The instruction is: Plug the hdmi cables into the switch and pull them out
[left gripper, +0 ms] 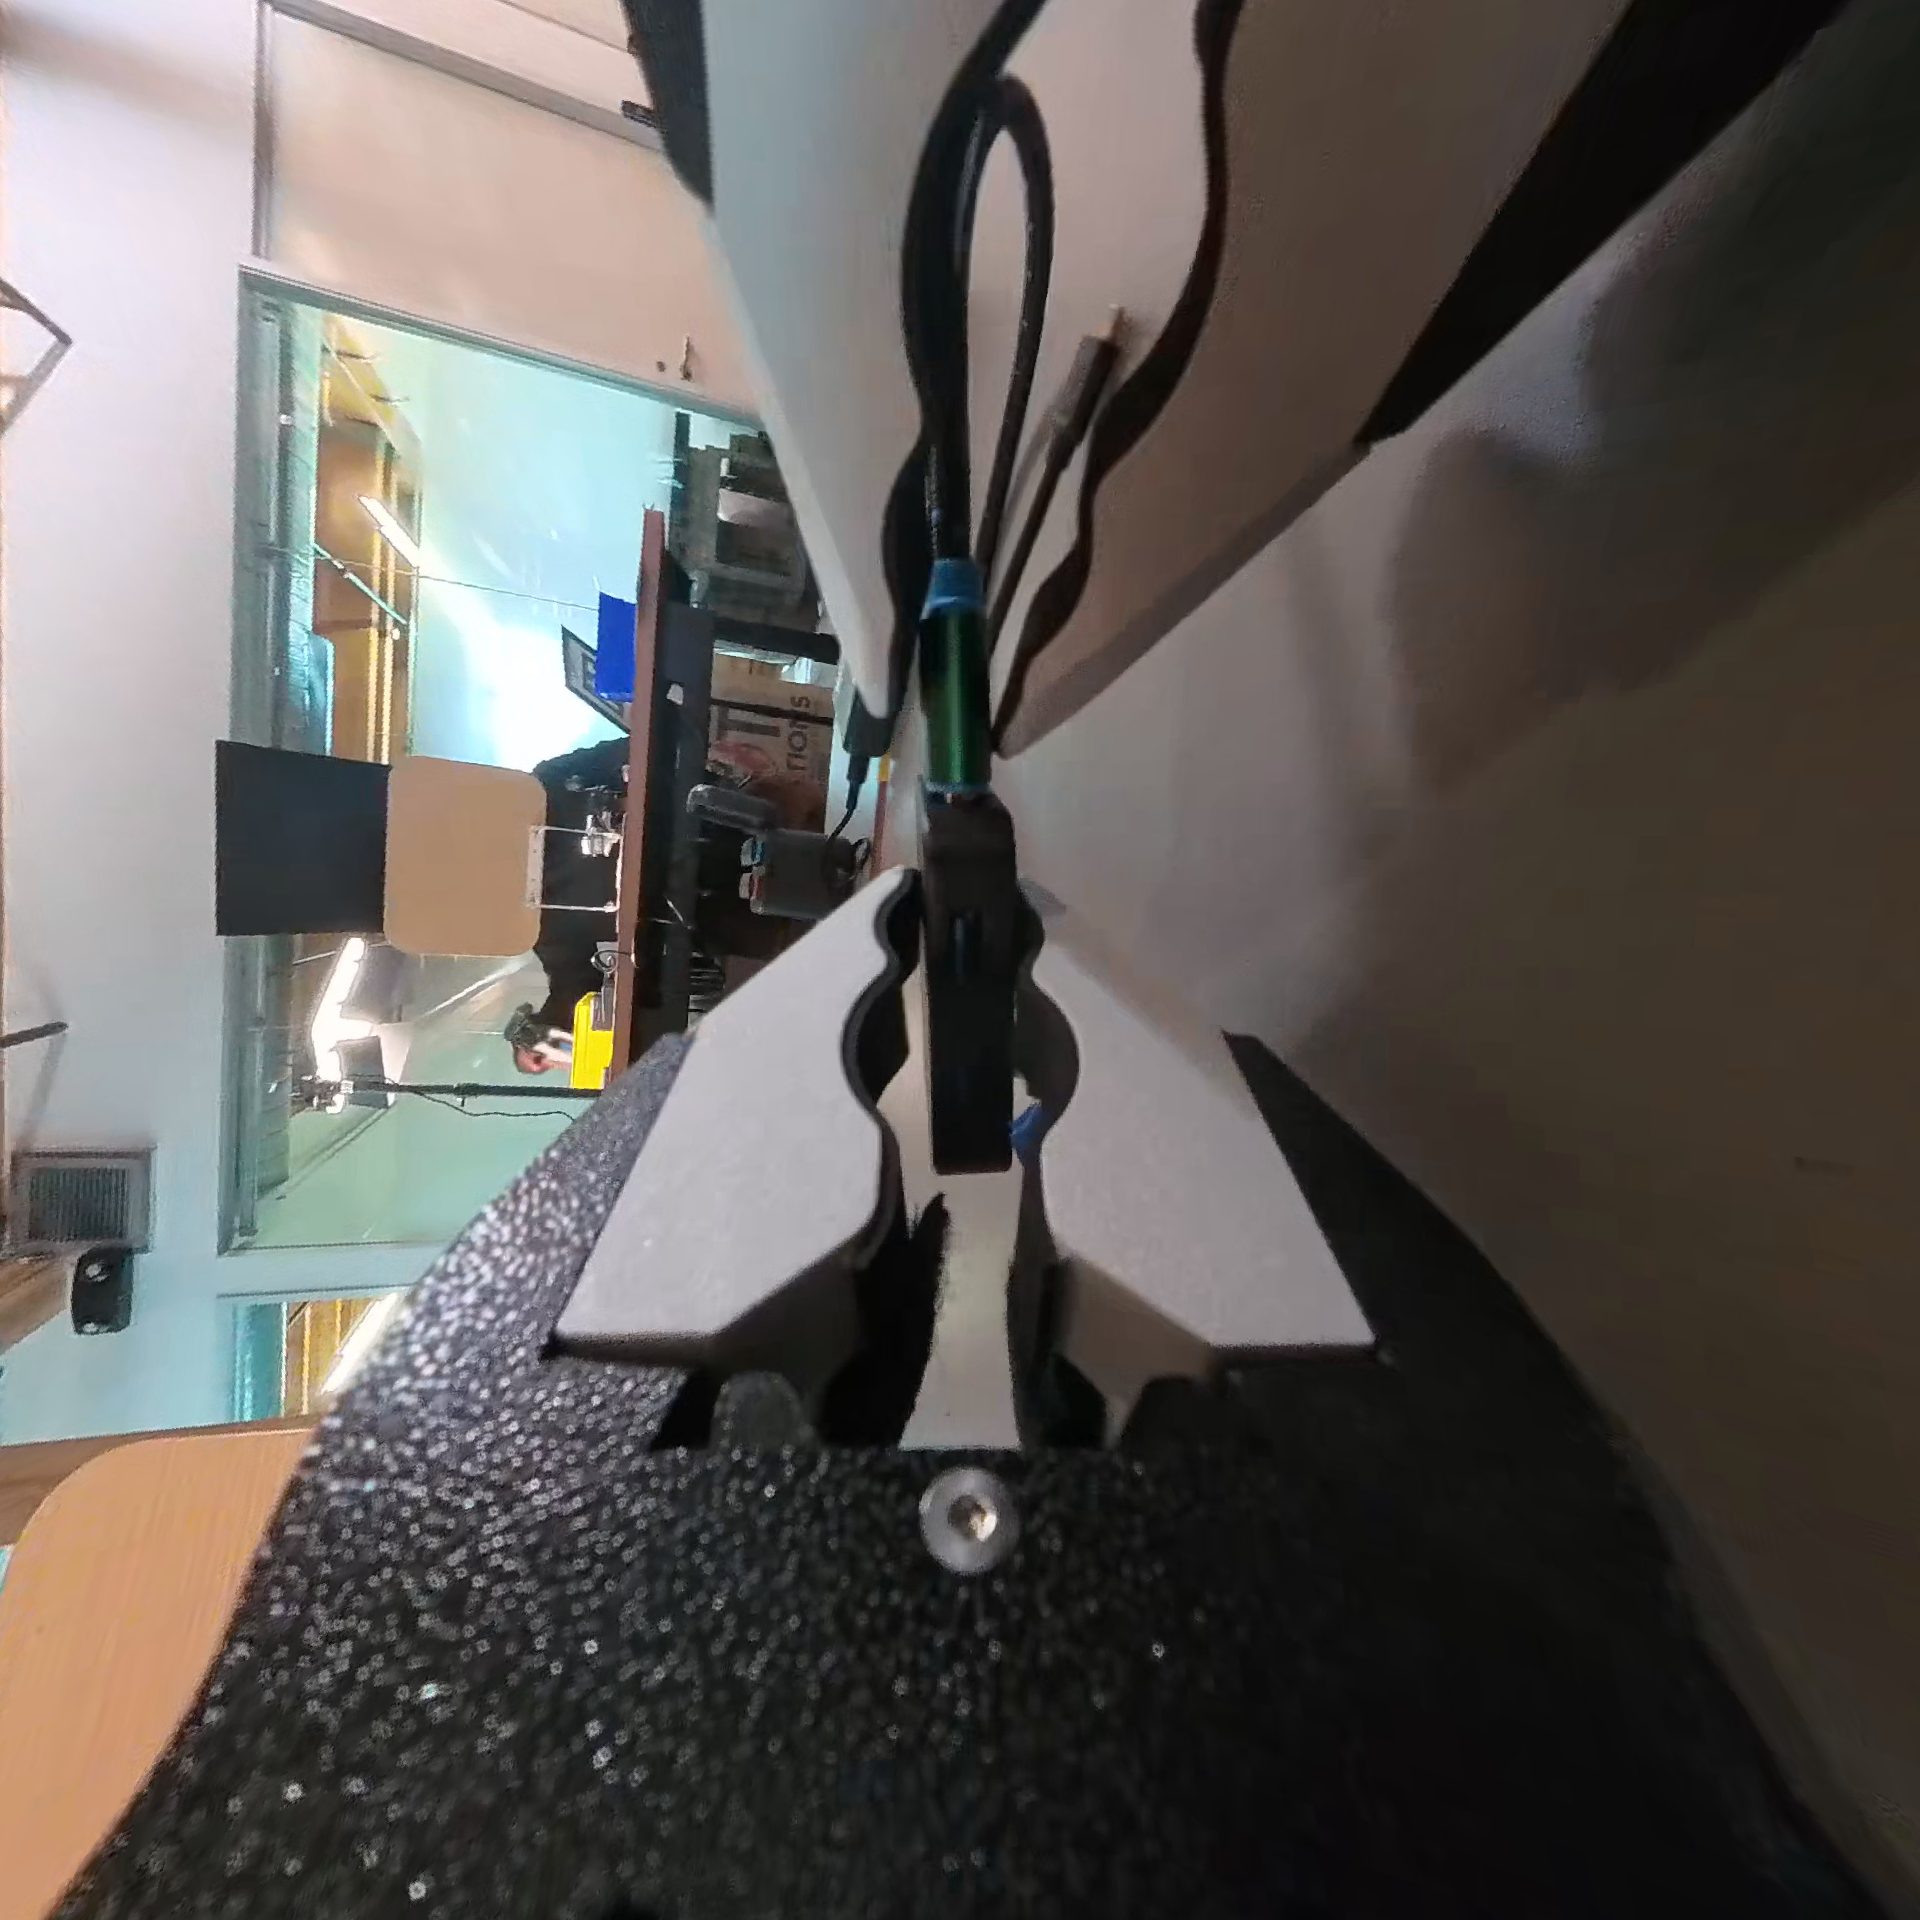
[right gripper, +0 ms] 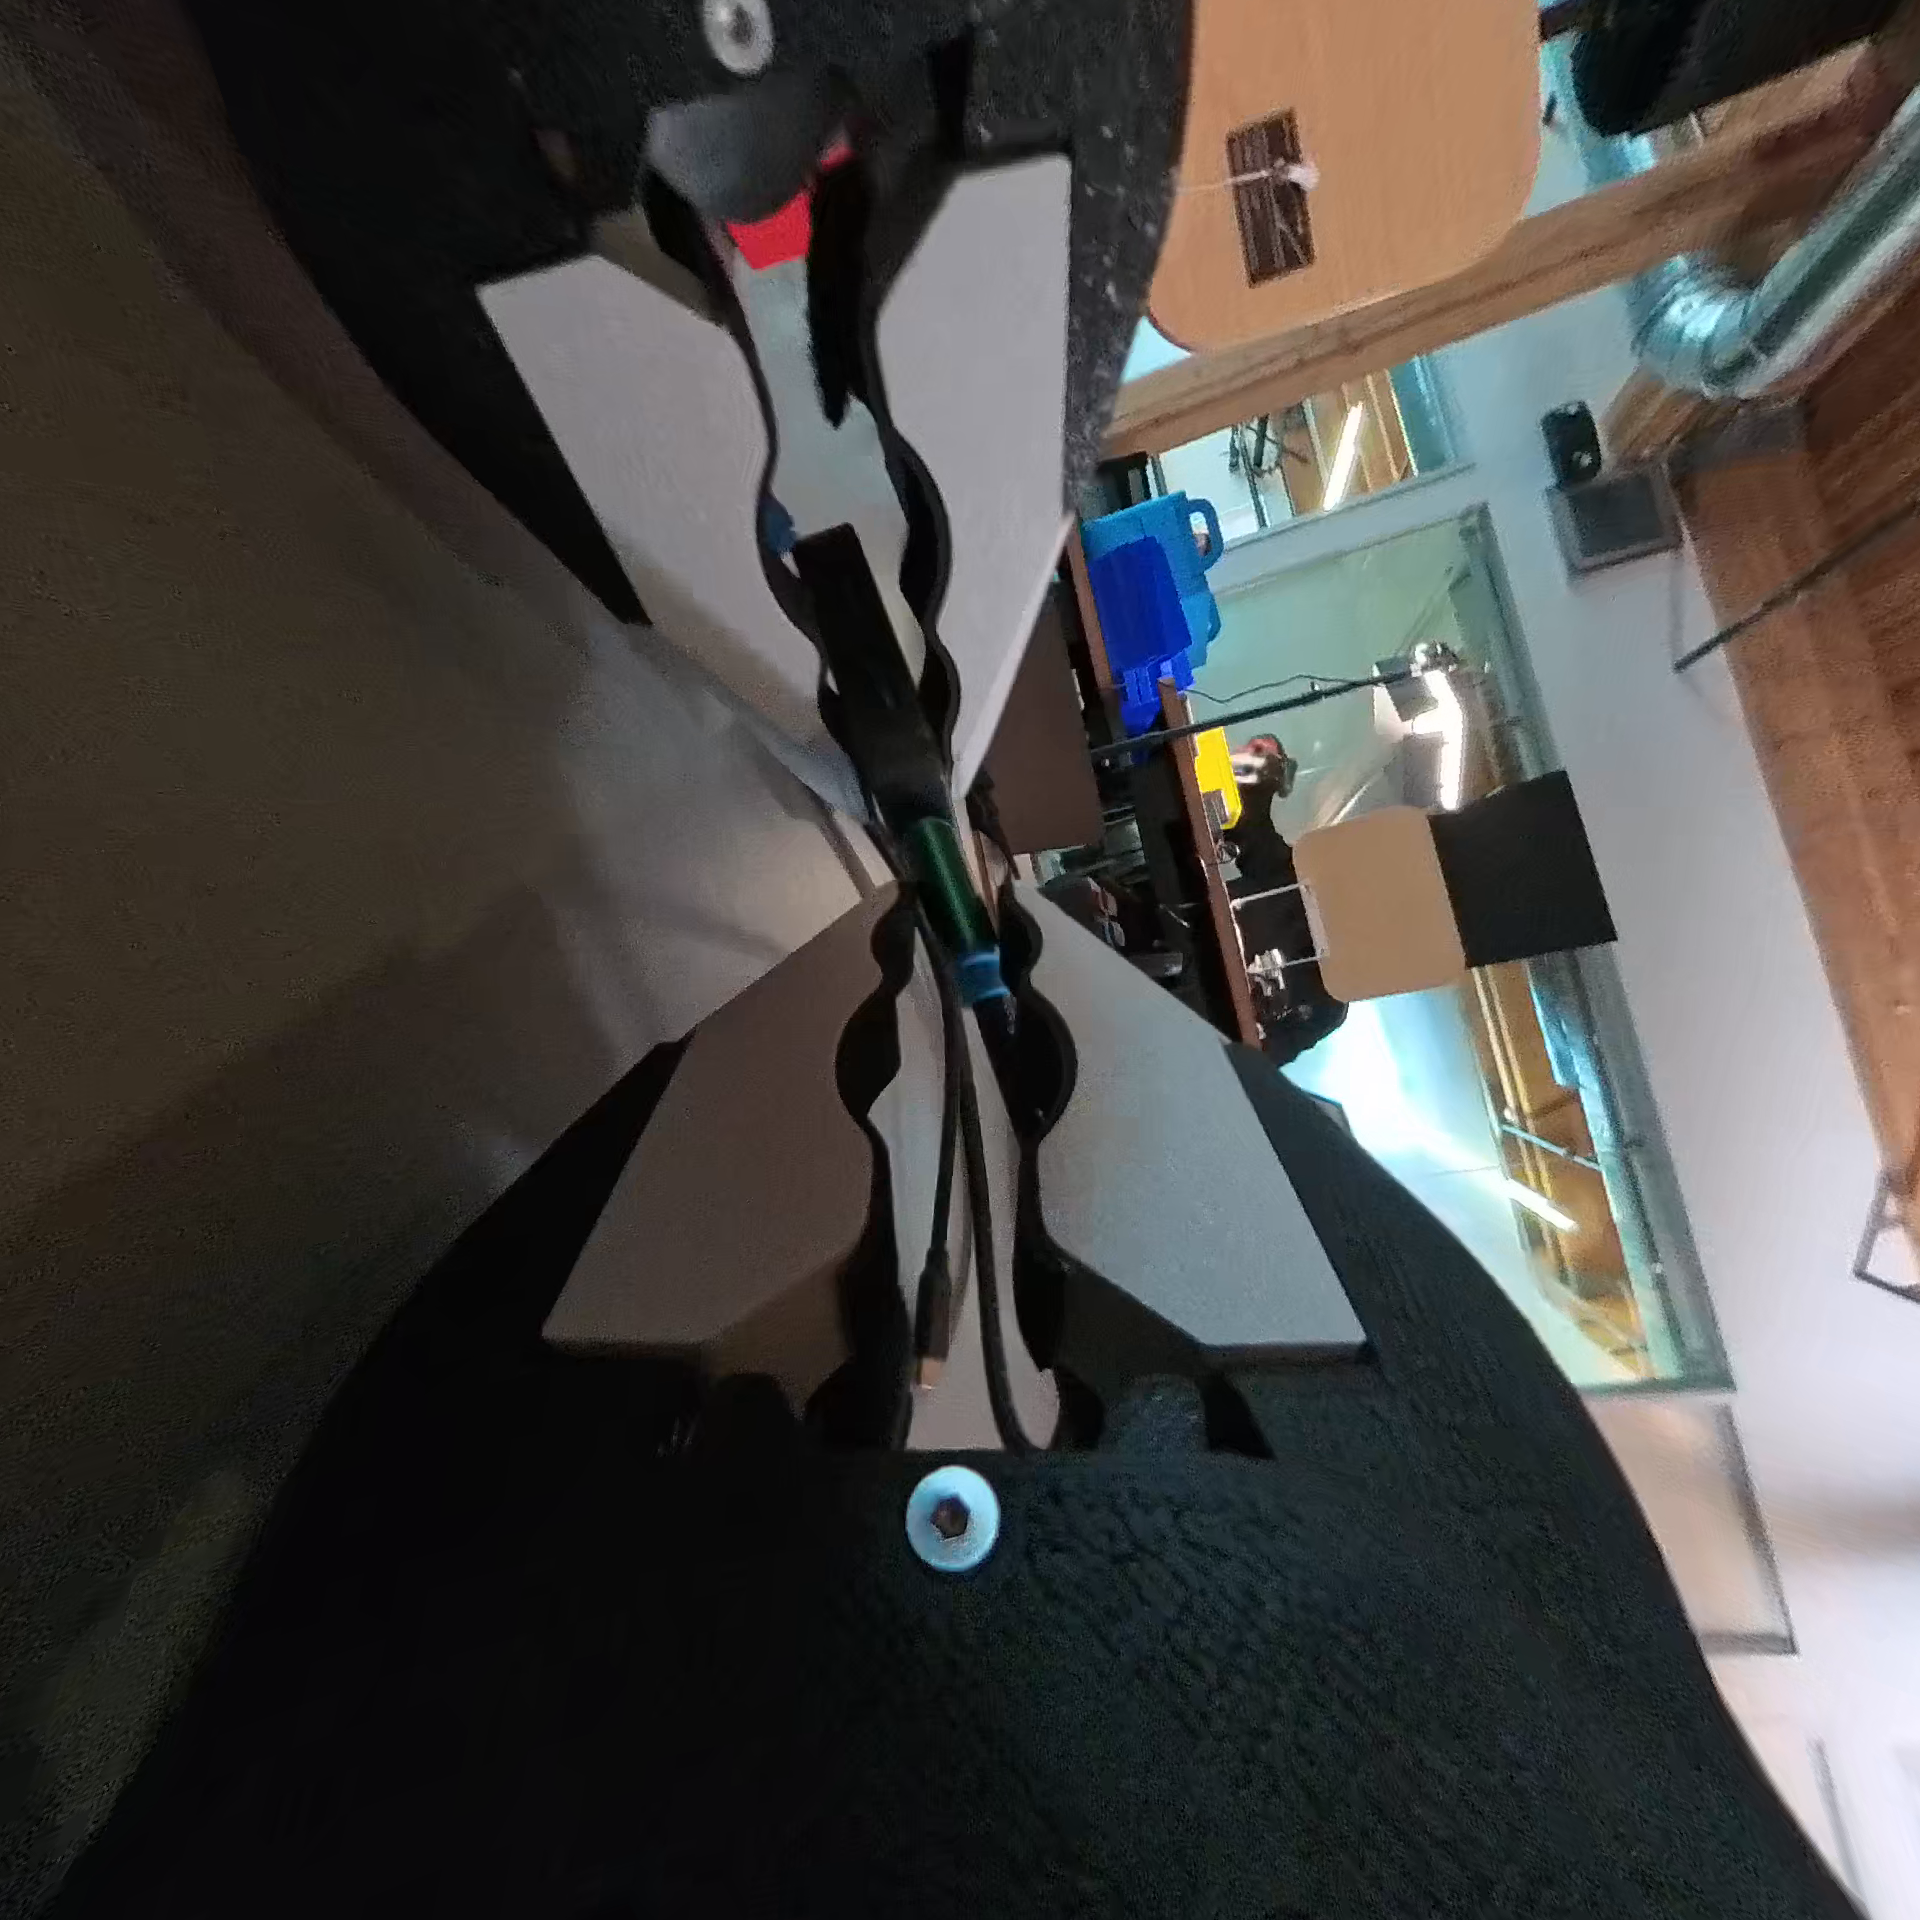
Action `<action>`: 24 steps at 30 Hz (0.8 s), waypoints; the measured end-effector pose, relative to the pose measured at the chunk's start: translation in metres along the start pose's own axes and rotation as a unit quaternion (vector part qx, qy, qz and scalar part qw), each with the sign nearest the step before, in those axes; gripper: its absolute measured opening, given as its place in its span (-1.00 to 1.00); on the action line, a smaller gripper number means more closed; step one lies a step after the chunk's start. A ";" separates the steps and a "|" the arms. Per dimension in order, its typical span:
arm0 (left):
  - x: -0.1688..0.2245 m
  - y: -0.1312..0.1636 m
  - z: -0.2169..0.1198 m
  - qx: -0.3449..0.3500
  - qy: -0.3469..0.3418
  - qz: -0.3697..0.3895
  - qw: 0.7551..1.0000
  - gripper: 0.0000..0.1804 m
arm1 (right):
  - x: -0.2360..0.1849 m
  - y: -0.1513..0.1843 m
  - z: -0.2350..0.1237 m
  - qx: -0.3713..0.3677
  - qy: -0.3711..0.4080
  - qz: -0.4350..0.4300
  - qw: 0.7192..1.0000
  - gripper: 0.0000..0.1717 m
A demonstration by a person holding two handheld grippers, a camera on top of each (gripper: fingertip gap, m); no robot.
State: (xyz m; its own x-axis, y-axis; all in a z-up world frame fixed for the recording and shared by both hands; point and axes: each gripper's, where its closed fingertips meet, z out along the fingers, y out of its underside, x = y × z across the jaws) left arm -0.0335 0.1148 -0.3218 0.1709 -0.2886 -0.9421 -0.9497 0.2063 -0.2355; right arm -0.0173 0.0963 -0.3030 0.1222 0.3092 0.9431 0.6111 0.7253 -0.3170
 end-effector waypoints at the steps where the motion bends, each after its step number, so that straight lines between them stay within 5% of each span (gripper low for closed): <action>1: 0.002 0.001 0.000 -0.001 0.005 -0.002 1.000 -0.87 | -0.002 0.000 0.000 -0.002 -0.004 -0.006 1.000 -0.85; 14: 0.017 -0.005 -0.009 -0.007 0.011 0.033 0.999 -0.86 | -0.021 -0.002 -0.004 0.006 -0.057 -0.020 0.998 -0.87; 24: 0.034 -0.011 -0.059 -0.011 0.011 0.030 0.999 -0.87 | -0.041 -0.039 -0.034 0.082 -0.090 -0.031 0.992 -0.88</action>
State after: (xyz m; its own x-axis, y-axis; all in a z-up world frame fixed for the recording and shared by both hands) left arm -0.0326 0.0480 -0.3368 0.1074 -0.2974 -0.9487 -0.9639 0.2028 -0.1727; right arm -0.0199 0.0346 -0.3261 -0.0626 0.3561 0.9323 0.4757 0.8319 -0.2858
